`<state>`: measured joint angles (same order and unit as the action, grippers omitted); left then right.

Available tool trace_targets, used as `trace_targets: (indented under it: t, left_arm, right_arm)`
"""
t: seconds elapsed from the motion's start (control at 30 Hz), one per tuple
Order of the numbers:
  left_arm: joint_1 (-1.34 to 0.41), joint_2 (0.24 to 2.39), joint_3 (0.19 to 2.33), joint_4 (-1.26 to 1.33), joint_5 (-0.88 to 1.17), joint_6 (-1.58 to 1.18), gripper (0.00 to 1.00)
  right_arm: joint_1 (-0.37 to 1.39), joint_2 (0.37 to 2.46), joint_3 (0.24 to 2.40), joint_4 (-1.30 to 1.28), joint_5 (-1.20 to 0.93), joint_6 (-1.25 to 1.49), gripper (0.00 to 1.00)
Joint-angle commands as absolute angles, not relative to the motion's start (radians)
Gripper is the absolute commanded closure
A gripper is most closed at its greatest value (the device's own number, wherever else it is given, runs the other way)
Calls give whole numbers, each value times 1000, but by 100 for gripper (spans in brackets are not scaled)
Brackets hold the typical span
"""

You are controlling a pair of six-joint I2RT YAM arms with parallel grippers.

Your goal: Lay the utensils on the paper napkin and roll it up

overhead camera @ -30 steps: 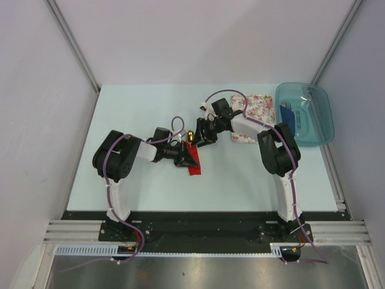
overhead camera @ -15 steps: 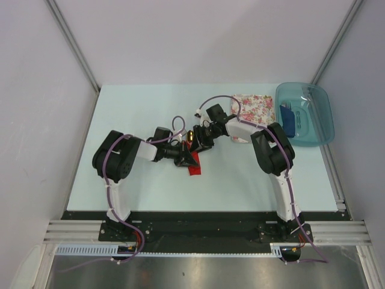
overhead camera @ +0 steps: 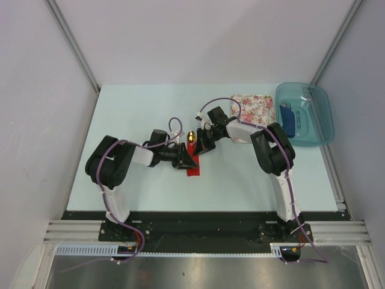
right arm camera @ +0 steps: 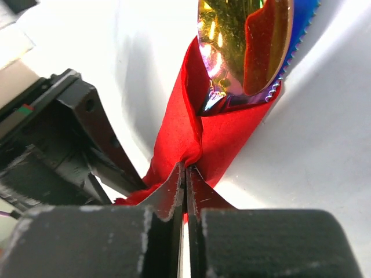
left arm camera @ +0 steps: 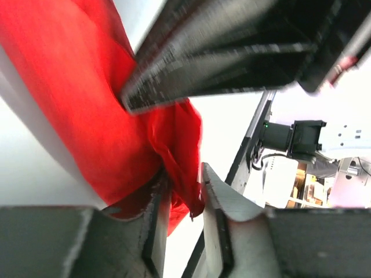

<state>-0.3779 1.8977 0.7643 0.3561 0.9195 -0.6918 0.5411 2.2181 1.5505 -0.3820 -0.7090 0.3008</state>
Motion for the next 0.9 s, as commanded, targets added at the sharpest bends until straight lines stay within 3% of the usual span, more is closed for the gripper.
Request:
trace_targets:
  t: [0.0,0.37,0.63,0.87]
  left_arm:
    - [-348,1799,716,409,943,-725,64]
    - [-278,1743,649,571,973,-865,60]
    - [-223,1818,624,594,939,-908,77]
    - [-209,1838,609,758,983,-1017,77]
  right_arm:
    - [537,2232,1537,-382,-676,255,100]
    - [534,2235,1508,-367,-681,262,100]
    - [515,2240,1493,-344,-706,278,100]
    - [514,2246,1493,-330,-718,288,100]
